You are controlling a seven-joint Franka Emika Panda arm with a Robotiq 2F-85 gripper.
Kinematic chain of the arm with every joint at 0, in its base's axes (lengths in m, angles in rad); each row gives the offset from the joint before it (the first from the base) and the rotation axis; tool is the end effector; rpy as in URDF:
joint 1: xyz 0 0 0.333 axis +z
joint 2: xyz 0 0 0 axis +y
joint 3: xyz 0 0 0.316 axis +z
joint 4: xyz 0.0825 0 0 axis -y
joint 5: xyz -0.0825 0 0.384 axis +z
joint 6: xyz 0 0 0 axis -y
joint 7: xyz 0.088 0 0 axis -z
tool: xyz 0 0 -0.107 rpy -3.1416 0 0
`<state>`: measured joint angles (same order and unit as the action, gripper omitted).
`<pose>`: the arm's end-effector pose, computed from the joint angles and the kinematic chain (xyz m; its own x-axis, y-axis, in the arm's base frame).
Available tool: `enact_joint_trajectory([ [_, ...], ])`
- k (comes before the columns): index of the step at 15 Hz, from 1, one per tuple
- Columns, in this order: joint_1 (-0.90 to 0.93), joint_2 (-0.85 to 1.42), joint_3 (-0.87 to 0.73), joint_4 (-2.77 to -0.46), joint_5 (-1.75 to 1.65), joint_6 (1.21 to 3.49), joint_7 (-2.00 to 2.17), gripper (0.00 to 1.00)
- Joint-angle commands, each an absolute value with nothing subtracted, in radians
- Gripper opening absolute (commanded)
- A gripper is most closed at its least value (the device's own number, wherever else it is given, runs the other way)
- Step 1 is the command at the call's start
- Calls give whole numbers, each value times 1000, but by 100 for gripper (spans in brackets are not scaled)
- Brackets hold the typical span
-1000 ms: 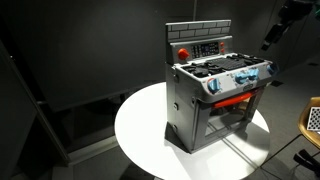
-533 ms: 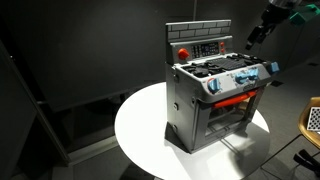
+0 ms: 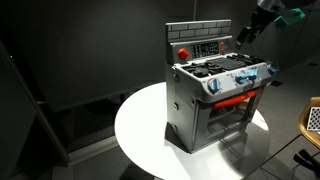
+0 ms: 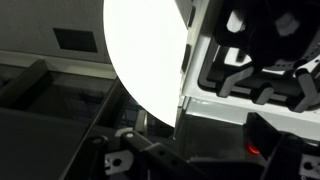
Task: Push the top orange button on the right side of the stove
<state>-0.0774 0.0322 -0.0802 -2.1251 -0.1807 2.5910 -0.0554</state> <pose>0.5761 -0.0878 0.4420 0.9145 0.0658 0.3993 -0.0055 -0.9846 0.1746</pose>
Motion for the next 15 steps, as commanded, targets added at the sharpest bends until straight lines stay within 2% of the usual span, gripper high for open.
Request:
enact_joint_trajectory([
  [1, -69, 79, -75, -2064, -177, 2594, -19, 100],
  [15, -45, 173, -91, -1969, -231, 2673, 76, 100],
])
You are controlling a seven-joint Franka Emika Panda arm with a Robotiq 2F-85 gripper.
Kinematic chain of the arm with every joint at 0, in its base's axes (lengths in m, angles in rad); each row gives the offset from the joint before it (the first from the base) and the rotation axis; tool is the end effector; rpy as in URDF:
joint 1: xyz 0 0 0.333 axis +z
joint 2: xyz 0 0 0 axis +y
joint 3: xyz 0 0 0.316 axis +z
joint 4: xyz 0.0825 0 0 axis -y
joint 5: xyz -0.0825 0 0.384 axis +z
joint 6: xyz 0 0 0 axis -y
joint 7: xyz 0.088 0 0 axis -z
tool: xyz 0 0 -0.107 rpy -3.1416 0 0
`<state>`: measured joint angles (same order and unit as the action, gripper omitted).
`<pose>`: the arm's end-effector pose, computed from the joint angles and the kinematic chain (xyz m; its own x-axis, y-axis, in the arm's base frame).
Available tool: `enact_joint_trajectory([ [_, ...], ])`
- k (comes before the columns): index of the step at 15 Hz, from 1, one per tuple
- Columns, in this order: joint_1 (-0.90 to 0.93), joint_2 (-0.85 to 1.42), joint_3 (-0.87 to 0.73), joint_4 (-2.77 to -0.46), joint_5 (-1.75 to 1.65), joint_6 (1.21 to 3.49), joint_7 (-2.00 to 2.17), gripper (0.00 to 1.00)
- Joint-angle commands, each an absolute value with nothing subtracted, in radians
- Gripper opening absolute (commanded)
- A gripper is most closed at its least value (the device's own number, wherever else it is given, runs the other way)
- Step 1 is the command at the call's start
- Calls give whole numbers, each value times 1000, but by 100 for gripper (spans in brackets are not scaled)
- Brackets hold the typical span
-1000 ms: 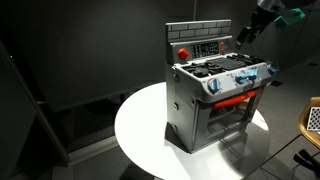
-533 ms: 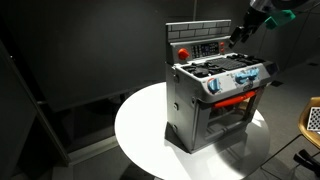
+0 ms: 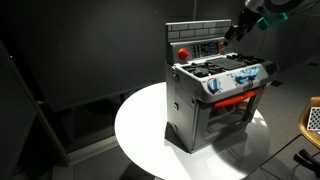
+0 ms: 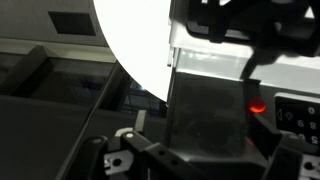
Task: Push the top orange button on the right side of the stove
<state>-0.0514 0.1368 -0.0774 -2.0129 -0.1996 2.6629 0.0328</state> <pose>0.6160 -0.0724 0.4435 0.8764 0.0372 0.4802 -0.0462 -0.9859 0.1607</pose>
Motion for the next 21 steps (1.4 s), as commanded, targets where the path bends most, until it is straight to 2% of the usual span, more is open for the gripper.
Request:
enact_joint_trajectory([
  [1, -45, 176, -92, -1967, -231, 2673, 77, 100],
  [11, -45, 166, -94, -1979, -222, 2660, 69, 100],
  [21, -69, 51, -80, -2043, -143, 2471, -44, 100],
])
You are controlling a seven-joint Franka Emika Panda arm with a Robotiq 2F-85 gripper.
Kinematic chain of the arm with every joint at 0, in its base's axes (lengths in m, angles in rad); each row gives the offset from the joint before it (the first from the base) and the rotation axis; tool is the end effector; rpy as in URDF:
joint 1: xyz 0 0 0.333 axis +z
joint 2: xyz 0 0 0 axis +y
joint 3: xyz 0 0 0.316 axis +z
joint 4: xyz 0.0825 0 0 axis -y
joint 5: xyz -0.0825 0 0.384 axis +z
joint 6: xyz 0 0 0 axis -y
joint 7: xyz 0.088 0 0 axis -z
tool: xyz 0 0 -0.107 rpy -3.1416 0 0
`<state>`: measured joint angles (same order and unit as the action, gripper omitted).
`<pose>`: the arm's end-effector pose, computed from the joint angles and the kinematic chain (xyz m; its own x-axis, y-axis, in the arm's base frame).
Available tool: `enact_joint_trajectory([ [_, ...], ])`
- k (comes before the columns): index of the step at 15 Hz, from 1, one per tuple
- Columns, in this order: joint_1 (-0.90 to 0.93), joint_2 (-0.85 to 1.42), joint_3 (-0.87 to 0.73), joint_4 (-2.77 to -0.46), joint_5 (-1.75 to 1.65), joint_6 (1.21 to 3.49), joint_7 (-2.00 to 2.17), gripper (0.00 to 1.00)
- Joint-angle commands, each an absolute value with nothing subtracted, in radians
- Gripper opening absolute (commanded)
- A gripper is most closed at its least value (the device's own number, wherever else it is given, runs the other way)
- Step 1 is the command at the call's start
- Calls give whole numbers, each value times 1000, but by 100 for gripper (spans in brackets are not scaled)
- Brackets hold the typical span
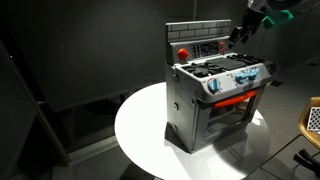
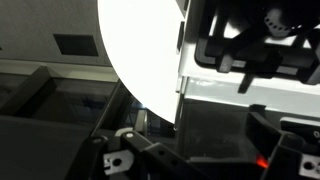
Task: Push the top orange button on the right side of the stove
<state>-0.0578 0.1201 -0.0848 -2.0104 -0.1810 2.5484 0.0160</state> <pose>0.6070 -0.0833 0.4408 0.9183 0.0076 0.3958 -0.0591 -0.9859 0.1563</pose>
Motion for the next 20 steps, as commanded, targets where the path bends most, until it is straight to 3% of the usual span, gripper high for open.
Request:
enact_joint_trajectory([
  [1, -72, 35, -80, -2046, -131, 2440, -61, 100],
  [12, -94, -186, -111, -2079, -114, 1964, -229, 100],
  [20, -104, -345, -146, -2183, -112, 1846, -258, 100],
])
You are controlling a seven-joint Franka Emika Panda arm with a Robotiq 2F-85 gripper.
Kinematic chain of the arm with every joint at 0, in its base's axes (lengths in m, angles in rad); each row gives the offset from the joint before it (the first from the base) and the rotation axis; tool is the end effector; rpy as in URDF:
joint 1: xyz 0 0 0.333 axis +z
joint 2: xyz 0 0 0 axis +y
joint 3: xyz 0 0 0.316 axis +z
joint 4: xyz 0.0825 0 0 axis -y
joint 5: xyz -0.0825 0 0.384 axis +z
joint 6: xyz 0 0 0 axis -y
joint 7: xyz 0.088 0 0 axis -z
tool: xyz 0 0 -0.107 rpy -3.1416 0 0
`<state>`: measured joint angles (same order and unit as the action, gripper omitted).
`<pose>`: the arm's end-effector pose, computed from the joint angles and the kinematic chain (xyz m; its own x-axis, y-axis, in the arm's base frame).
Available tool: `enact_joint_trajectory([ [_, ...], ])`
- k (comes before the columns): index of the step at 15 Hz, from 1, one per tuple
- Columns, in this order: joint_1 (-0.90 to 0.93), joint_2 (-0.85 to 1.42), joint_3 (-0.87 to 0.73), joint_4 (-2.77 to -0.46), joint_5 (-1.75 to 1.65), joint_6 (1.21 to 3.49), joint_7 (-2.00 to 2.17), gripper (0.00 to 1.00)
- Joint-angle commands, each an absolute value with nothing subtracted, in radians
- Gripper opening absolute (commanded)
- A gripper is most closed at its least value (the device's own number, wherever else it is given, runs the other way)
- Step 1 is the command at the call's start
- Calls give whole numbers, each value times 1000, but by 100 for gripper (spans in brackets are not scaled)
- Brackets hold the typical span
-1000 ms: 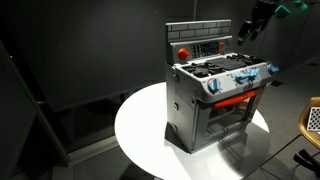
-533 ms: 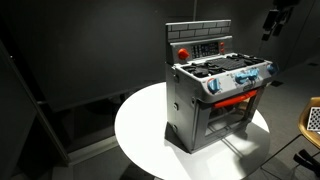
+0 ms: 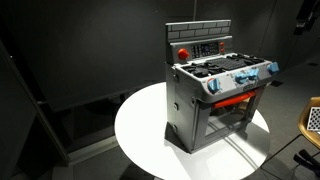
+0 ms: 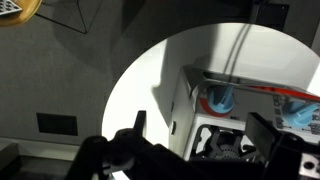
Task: Push the top orange button on the right side of the stove
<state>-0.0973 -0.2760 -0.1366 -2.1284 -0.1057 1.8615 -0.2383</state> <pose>0.4588 -0.1225 0.5247 0.9992 0.0390 -0.0091 0.0395 -0.9972 0.0640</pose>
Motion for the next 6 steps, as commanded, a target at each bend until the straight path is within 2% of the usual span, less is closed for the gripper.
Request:
enact_joint_trajectory([
  [1, -104, -360, -149, -2197, -113, 1843, -258, 100],
  [6, -99, -344, -149, -2195, -106, 1849, -238, 100],
])
